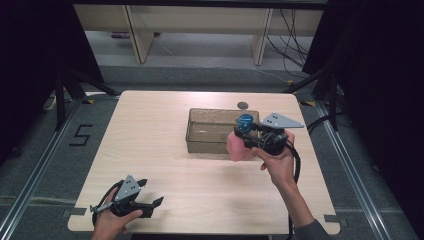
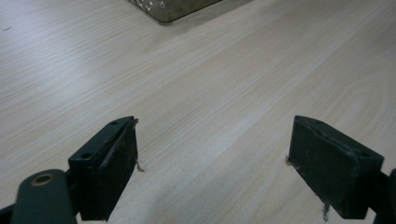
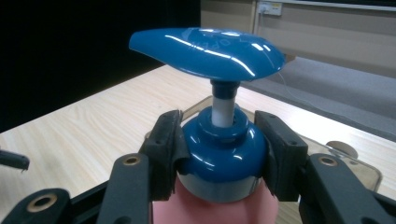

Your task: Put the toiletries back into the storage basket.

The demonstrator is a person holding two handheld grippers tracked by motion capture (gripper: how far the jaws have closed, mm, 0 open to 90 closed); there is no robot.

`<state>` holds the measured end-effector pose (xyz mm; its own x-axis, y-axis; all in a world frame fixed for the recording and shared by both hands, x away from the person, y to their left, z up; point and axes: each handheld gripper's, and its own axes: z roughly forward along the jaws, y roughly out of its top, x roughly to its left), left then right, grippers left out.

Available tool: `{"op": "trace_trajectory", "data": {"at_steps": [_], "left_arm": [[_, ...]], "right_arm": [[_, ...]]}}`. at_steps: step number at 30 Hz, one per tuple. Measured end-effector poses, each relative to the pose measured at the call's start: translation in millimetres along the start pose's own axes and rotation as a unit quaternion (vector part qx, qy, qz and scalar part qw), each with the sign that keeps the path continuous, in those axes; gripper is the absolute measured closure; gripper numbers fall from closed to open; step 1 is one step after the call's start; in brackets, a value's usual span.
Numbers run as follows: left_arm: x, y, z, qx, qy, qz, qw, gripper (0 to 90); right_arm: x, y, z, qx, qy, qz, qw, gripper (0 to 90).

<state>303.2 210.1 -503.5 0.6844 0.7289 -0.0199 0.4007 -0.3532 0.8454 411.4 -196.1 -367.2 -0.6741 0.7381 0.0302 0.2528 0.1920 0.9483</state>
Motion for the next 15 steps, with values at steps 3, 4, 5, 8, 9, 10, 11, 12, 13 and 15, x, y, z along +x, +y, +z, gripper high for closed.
{"op": "trace_trajectory", "data": {"at_steps": [3, 4, 5, 8, 9, 10, 11, 12, 13, 15], "left_arm": [[0.2, 0.3, 0.1, -0.001, 0.0, 0.0, 1.0, 15.3], [0.0, 0.2, 0.0, -0.001, 0.0, 0.0, 1.0, 15.3], [-0.1, 0.0, -0.1, -0.001, 0.0, 0.0, 1.0, 15.4], [0.7, 0.3, -0.2, 0.001, 0.001, 0.002, 1.0, 15.3], [0.3, 0.2, -0.1, -0.002, 0.0, 0.0, 1.0, 15.3], [0.0, 0.0, -0.3, -0.002, 0.0, -0.001, 1.0, 15.4], [0.0, -0.1, -0.4, -0.003, 0.0, -0.002, 1.0, 15.4], [0.1, 0.1, -0.4, -0.003, 0.0, -0.002, 1.0, 15.3], [0.9, 0.4, -0.6, 0.0, 0.002, 0.002, 1.0, 15.4], [0.2, 0.3, -0.8, -0.001, 0.001, 0.0, 1.0, 15.3]], "right_arm": [[-3.7, 3.0, 0.5, -0.002, -0.009, 0.003, 1.0, 53.4], [-4.9, 4.1, 0.6, 0.001, -0.01, 0.003, 0.9999, 53.4], [-7.1, 4.9, 1.6, -0.005, -0.011, -0.002, 0.9999, 53.4], [-9.9, 7.3, 3.3, -0.004, -0.011, 0.011, 0.9999, 53.4], [-11.1, 8.2, 3.4, -0.002, -0.017, 0.012, 0.9998, 53.4], [-12.5, 8.7, 4.6, -0.003, -0.015, 0.014, 0.9998, 53.4], [-14.1, 9.2, 4.9, -0.004, -0.021, 0.012, 0.9997, 53.4], [-14.6, 9.0, 5.6, -0.003, -0.025, 0.017, 0.9995, 53.4], [-17.2, 9.1, 7.0, -0.005, -0.02, 0.014, 0.9997, 53.4], [-19.4, 8.5, 8.2, -0.001, -0.026, 0.02, 0.9995, 53.4]]}}
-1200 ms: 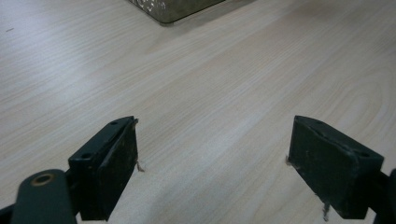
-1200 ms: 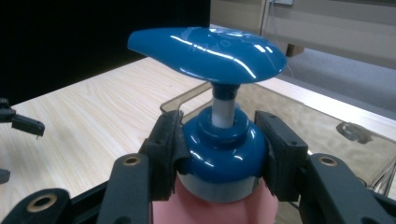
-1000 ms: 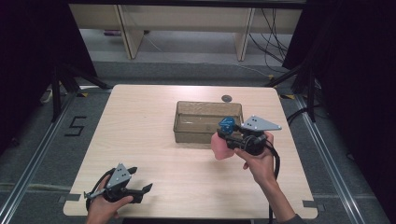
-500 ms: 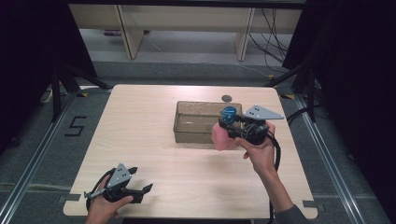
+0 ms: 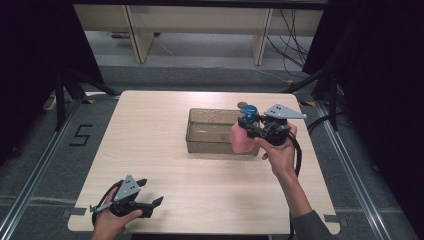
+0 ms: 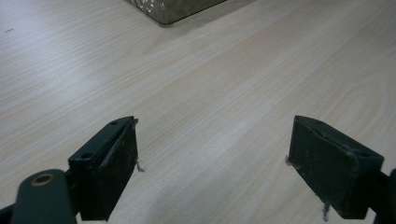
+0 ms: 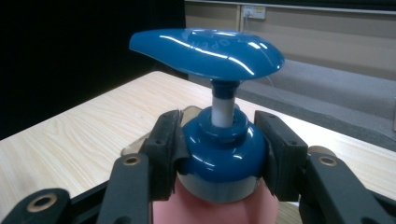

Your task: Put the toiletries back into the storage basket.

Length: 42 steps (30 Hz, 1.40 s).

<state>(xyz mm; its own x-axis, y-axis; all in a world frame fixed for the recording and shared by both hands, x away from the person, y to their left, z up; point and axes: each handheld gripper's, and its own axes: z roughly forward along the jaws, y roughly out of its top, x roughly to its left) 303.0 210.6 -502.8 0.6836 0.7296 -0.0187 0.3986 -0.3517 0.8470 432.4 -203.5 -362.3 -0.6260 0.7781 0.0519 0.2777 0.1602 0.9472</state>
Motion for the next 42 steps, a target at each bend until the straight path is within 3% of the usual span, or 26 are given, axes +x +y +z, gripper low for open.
{"op": "trace_trajectory", "data": {"at_steps": [15, 34, 38, 41, 42], "left_arm": [[-0.1, 0.4, -0.2, 0.0, 0.0, -0.001, 1.0, 15.4], [-0.7, 0.4, -0.6, -0.007, -0.004, 0.0, 1.0, 15.3], [-0.9, 0.6, 0.0, -0.009, -0.005, -0.003, 0.9999, 15.3], [-0.6, 0.6, -0.7, -0.007, -0.005, 0.001, 1.0, 15.4], [-0.6, 0.8, -0.6, -0.008, -0.004, -0.001, 1.0, 15.4]], "right_arm": [[-11.3, 6.3, 7.2, -0.006, -0.008, 0.011, 0.9999, 53.4], [-32.9, 4.6, 27.8, -0.003, -0.04, 0.032, 0.9987, 53.4], [-37.4, 2.5, 32.3, -0.001, -0.042, 0.022, 0.9989, 53.4], [-37.5, 0.2, 34.7, 0.004, -0.042, 0.04, 0.9983, 53.4], [-40.8, -0.6, 36.0, -0.005, -0.05, 0.02, 0.9985, 53.4]]}}
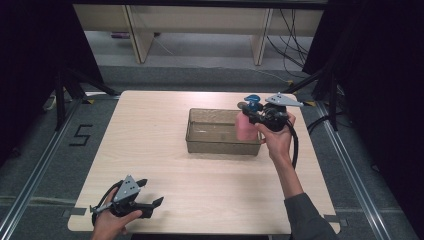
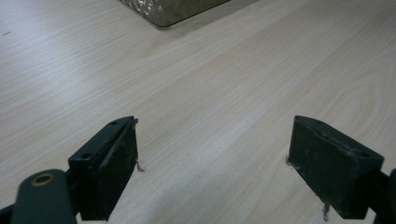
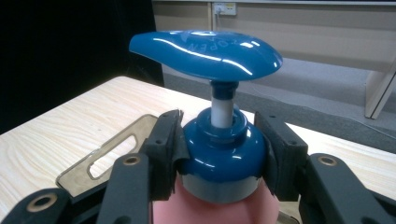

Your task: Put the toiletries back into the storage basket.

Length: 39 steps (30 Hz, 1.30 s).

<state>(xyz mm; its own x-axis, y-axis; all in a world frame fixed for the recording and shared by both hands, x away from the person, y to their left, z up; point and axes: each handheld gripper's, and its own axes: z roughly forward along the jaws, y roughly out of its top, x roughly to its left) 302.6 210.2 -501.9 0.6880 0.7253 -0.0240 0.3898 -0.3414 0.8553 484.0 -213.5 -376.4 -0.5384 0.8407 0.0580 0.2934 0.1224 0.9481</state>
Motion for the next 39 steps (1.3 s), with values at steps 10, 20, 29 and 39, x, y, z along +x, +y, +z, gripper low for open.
{"op": "trace_trajectory", "data": {"at_steps": [10, 20, 29, 39], "left_arm": [[0.4, 0.2, -1.0, 0.0, 0.0, 0.001, 1.0, 15.3], [0.5, 0.6, -2.2, -0.004, 0.001, -0.002, 1.0, 15.4], [0.0, 0.7, -2.5, -0.006, 0.004, -0.008, 0.9999, 15.3], [0.0, 0.8, -2.2, -0.007, 0.004, -0.008, 0.9999, 15.3]], "right_arm": [[-8.1, -8.9, 5.0, 0.016, -0.001, 0.02, 0.9997, 53.4], [-5.2, -15.5, 8.4, 0.025, -0.006, 0.023, 0.9994, 53.4], [-8.3, -23.0, 12.0, 0.034, -0.001, 0.002, 0.9994, 53.4], [-9.0, -30.1, 12.8, 0.047, -0.006, 0.007, 0.9988, 53.4]]}}
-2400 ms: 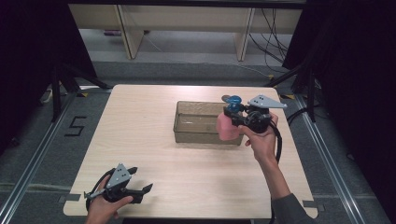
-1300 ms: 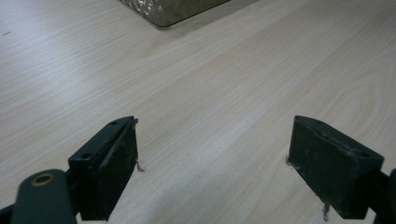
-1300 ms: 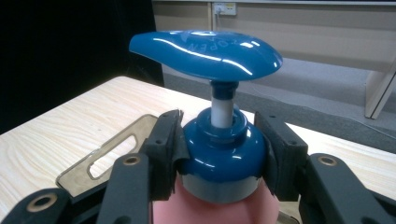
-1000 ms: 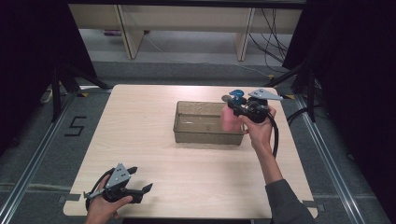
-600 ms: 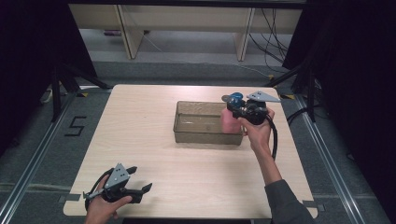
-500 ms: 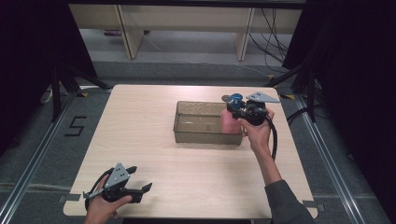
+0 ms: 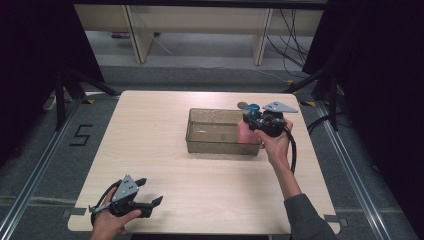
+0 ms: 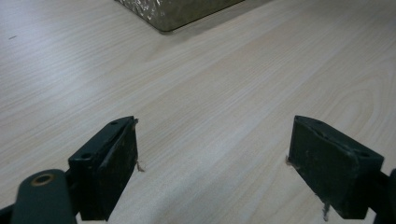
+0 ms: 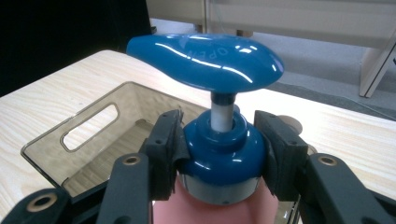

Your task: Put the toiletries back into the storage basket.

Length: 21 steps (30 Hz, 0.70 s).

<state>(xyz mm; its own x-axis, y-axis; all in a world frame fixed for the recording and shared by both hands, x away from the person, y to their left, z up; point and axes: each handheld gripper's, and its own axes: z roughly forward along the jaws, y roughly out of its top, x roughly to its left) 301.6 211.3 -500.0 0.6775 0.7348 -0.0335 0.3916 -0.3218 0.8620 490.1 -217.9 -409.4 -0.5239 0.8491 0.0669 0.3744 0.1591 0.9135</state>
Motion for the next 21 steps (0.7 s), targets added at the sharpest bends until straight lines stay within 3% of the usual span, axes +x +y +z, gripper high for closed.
{"op": "trace_trajectory", "data": {"at_steps": [10, 11, 12, 14, 16, 17, 18, 21], "left_arm": [[0.8, 0.3, -0.7, 0.001, -0.001, 0.007, 1.0, 15.3], [0.8, 0.4, -0.6, 0.001, -0.001, 0.007, 1.0, 15.3], [0.8, 0.4, -0.7, 0.001, -0.001, 0.008, 1.0, 15.3], [0.9, 0.1, -0.9, 0.0, -0.004, 0.009, 1.0, 15.4], [0.9, 0.5, -0.7, 0.001, -0.001, 0.008, 1.0, 15.3], [0.9, 0.5, -0.7, 0.001, -0.001, 0.008, 1.0, 15.4], [1.1, 0.2, -0.7, -0.001, -0.003, 0.01, 0.9999, 15.3], [0.9, 0.4, -0.7, 0.0, -0.001, 0.007, 1.0, 15.4]], "right_arm": [[-2.6, -6.4, 1.4, 0.003, 0.0, 0.004, 1.0, 53.4], [-1.5, -7.2, 0.4, 0.006, -0.004, 0.014, 0.9999, 53.4], [-4.3, -7.9, 0.8, 0.002, -0.004, -0.001, 1.0, 53.4], [-3.3, -9.7, -0.2, 0.009, -0.001, 0.013, 0.9999, 53.4], [-4.9, -10.4, -0.6, 0.007, -0.004, -0.001, 1.0, 53.4], [-2.8, -11.5, -0.3, 0.005, -0.007, 0.013, 0.9999, 53.4], [-5.1, -12.1, 0.0, 0.003, -0.004, 0.001, 1.0, 53.4], [-2.7, -13.1, -2.1, 0.013, -0.002, 0.02, 0.9997, 53.4]]}}
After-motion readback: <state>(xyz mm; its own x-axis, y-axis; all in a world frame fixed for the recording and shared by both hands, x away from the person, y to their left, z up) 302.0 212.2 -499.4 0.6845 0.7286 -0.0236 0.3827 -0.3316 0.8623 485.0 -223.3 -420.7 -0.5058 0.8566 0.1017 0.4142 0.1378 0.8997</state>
